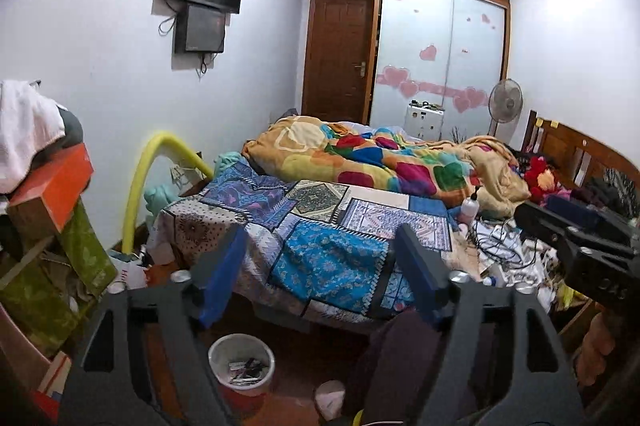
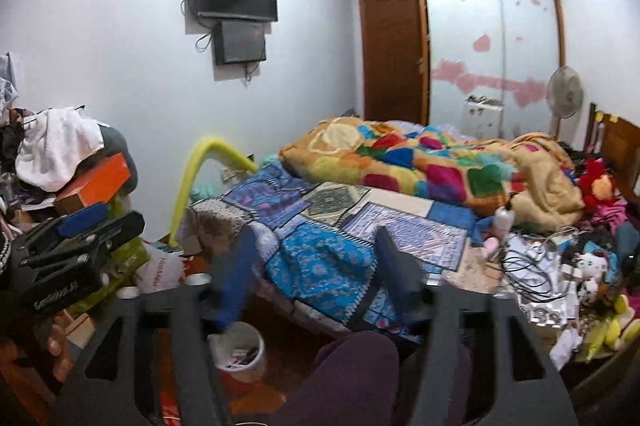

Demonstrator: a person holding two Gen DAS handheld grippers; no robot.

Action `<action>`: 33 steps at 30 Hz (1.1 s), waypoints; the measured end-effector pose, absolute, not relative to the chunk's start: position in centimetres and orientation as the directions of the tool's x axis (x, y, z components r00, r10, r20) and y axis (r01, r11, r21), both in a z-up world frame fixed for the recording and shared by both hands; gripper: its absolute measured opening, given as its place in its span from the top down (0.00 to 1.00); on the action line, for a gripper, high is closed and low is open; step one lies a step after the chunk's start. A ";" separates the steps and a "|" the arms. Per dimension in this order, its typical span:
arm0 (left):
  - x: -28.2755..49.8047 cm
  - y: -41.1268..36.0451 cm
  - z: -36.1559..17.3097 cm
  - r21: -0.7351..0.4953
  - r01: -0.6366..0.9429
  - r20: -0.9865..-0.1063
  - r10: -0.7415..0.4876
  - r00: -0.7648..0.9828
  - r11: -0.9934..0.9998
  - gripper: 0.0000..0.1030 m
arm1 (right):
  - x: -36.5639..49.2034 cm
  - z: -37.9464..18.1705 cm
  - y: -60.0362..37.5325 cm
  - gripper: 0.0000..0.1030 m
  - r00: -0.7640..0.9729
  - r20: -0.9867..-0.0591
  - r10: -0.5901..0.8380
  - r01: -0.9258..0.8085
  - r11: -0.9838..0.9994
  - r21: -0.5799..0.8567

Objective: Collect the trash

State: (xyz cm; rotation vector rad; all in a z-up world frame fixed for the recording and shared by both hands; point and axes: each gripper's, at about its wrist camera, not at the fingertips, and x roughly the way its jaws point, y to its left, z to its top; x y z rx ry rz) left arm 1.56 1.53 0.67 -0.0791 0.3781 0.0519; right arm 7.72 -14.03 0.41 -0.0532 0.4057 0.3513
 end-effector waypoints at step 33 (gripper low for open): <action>-1.4 0.2 -1.4 0.003 -0.045 -0.344 0.043 0.938 0.999 0.03 | 3.4 0.4 -16.0 0.01 0.927 -0.318 0.198 -0.189 0.980 0.060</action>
